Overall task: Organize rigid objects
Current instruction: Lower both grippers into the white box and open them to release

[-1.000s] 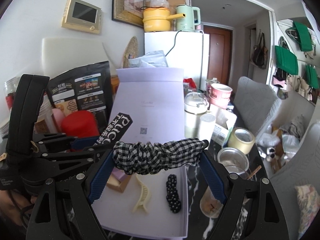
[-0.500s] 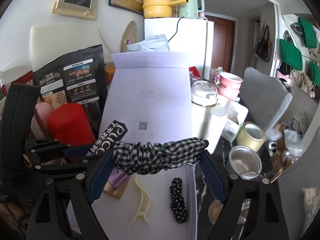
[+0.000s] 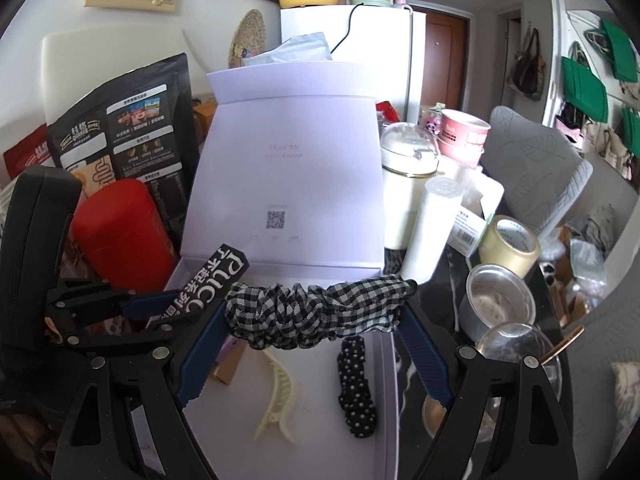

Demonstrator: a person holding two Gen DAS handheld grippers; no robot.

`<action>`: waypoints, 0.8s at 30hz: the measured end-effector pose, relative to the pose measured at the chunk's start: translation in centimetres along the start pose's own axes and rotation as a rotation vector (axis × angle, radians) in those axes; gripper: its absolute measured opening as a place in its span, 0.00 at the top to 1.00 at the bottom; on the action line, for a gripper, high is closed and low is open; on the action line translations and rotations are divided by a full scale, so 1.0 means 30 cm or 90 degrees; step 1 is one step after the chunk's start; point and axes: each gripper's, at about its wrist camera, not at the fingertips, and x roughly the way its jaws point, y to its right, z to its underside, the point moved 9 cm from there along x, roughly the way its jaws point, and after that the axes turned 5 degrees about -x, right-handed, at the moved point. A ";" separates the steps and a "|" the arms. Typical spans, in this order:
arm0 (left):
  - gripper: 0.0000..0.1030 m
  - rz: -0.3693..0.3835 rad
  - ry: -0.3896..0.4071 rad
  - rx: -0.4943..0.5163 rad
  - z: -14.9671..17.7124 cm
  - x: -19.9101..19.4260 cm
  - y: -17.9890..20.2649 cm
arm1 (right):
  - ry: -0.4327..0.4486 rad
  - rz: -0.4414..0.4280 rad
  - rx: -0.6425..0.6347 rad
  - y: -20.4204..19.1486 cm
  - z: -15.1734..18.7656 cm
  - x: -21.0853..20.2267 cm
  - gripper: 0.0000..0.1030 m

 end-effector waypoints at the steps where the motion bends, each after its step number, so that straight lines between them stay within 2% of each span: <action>1: 0.76 0.001 0.000 0.002 0.000 0.001 0.004 | 0.000 -0.001 -0.001 0.000 0.000 0.000 0.17; 5: 0.76 -0.020 0.017 0.019 -0.007 -0.005 0.011 | -0.001 0.001 -0.001 0.010 0.000 -0.001 0.17; 11: 0.76 -0.007 -0.017 0.009 0.007 0.017 0.013 | -0.006 0.000 0.011 0.018 -0.001 -0.008 0.15; 15: 0.76 -0.019 -0.051 0.001 0.025 0.040 -0.001 | -0.010 0.004 0.009 0.016 0.001 -0.007 0.11; 24: 0.75 -0.026 -0.045 -0.002 0.022 0.009 0.000 | -0.007 0.022 0.015 0.041 -0.003 -0.030 0.06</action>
